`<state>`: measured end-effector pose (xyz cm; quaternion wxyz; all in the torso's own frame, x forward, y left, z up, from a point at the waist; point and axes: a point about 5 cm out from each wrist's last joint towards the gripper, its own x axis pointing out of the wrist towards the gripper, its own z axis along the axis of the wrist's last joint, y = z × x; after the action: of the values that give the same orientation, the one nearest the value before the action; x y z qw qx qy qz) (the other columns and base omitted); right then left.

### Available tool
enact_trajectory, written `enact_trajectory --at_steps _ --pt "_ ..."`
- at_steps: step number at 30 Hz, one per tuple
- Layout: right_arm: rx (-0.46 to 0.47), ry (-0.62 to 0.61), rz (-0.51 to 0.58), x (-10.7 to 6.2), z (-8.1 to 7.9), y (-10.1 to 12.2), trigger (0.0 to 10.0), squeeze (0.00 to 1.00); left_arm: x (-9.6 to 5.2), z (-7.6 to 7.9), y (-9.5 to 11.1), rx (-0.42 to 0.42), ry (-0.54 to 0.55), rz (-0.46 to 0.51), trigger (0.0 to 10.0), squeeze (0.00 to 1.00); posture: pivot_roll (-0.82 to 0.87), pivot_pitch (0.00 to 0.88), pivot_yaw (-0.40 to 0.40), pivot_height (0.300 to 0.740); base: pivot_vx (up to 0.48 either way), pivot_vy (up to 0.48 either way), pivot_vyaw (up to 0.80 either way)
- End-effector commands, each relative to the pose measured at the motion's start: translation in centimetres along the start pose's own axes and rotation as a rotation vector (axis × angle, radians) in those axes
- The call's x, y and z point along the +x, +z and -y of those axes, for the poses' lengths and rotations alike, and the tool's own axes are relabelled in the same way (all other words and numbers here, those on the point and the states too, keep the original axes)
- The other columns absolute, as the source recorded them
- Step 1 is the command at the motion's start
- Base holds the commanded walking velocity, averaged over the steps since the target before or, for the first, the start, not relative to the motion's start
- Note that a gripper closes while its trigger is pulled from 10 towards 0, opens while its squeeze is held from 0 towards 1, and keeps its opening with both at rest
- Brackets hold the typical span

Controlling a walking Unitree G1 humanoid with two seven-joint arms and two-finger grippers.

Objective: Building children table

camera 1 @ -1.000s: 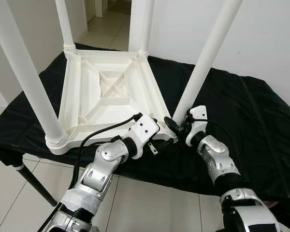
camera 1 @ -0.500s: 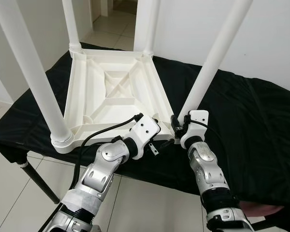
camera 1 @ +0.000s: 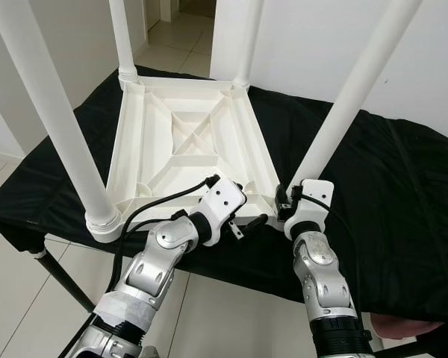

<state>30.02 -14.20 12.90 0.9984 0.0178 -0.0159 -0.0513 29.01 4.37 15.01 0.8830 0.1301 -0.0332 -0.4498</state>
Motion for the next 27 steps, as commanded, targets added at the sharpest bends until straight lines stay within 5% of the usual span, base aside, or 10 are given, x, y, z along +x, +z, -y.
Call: enact_trajectory --at_steps 1,7,8,9,10,27 --pt "-0.009 -0.033 -0.010 -0.3 0.6 -0.3 10.0 1.00 0.1 0.0 -0.1 -0.009 0.006 -0.004 10.0 0.00 -0.04 0.000 -0.070 0.740 0.000 0.000 0.00" --pt "0.037 0.028 -0.011 -0.3 0.2 -0.2 10.0 1.00 0.0 0.1 -0.1 -0.009 0.007 -0.007 10.0 0.00 -0.03 0.000 -0.072 0.740 0.000 0.000 0.00" --pt "0.037 0.093 -0.012 -0.1 0.0 -0.1 10.0 0.33 0.0 0.1 -0.2 -0.009 0.006 -0.009 10.0 0.00 -0.03 0.000 -0.073 0.740 0.000 0.000 0.00" --pt "0.037 0.093 -0.012 -0.1 0.0 -0.1 10.0 0.33 0.0 0.1 -0.2 -0.009 0.006 -0.009 10.0 0.00 -0.03 0.000 -0.073 0.740 0.000 0.000 0.00" --pt "0.036 0.144 -0.014 0.1 -0.1 -0.1 10.0 0.00 -0.1 0.1 -0.2 -0.009 0.004 -0.010 10.0 0.00 -0.03 0.000 -0.073 0.740 0.000 0.000 0.00" --pt "-0.058 0.534 0.035 2.7 1.7 0.6 10.0 0.00 -0.8 0.9 -0.5 -0.019 -0.010 -0.028 10.0 0.00 0.00 0.000 -0.078 0.740 0.000 0.000 0.00"
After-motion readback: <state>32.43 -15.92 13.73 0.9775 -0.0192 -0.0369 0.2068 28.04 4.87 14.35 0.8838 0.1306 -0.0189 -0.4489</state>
